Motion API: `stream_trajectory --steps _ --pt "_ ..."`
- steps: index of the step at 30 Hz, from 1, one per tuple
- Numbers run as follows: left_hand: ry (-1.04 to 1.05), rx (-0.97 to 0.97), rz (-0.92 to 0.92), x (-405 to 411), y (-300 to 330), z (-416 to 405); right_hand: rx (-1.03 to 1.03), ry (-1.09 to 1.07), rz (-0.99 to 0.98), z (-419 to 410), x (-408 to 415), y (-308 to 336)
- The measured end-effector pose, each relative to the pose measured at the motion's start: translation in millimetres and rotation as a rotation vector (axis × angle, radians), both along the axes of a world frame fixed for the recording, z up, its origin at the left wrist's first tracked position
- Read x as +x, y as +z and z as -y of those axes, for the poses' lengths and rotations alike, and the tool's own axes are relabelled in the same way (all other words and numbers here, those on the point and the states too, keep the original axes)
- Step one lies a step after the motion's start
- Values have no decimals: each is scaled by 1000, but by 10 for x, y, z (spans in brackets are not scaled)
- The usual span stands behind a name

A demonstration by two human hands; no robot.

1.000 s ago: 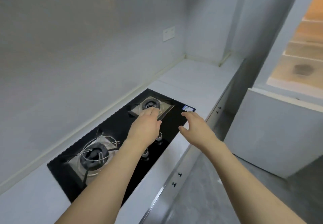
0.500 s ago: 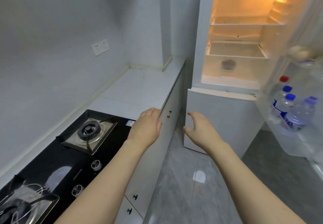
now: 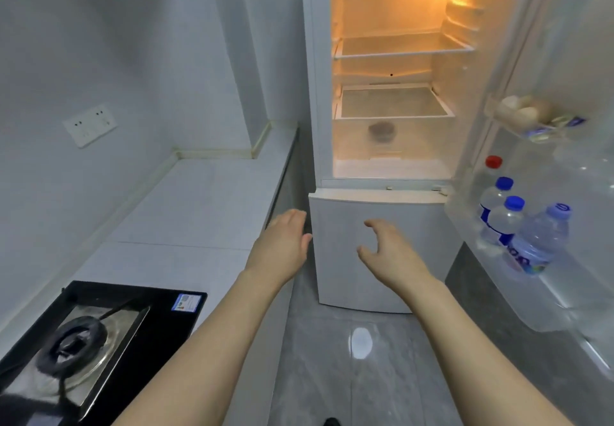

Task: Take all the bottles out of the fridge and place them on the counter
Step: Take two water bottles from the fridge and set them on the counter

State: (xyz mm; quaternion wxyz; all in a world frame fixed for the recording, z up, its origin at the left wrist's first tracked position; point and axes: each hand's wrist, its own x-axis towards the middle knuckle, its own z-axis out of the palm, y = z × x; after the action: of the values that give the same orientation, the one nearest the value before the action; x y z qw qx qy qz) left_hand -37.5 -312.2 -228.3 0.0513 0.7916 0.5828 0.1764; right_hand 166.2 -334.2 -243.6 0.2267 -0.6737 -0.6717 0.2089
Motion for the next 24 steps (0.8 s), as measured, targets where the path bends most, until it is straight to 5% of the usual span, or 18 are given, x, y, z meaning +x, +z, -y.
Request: stream_trajectory --steps 11,24 --pt "-90 -9 23 352 130 -1639 31 -111 5 -1350 344 186" --pt "-248 -98 -34 1500 -7 -2374 -8 -359 38 -1642 1457 223"
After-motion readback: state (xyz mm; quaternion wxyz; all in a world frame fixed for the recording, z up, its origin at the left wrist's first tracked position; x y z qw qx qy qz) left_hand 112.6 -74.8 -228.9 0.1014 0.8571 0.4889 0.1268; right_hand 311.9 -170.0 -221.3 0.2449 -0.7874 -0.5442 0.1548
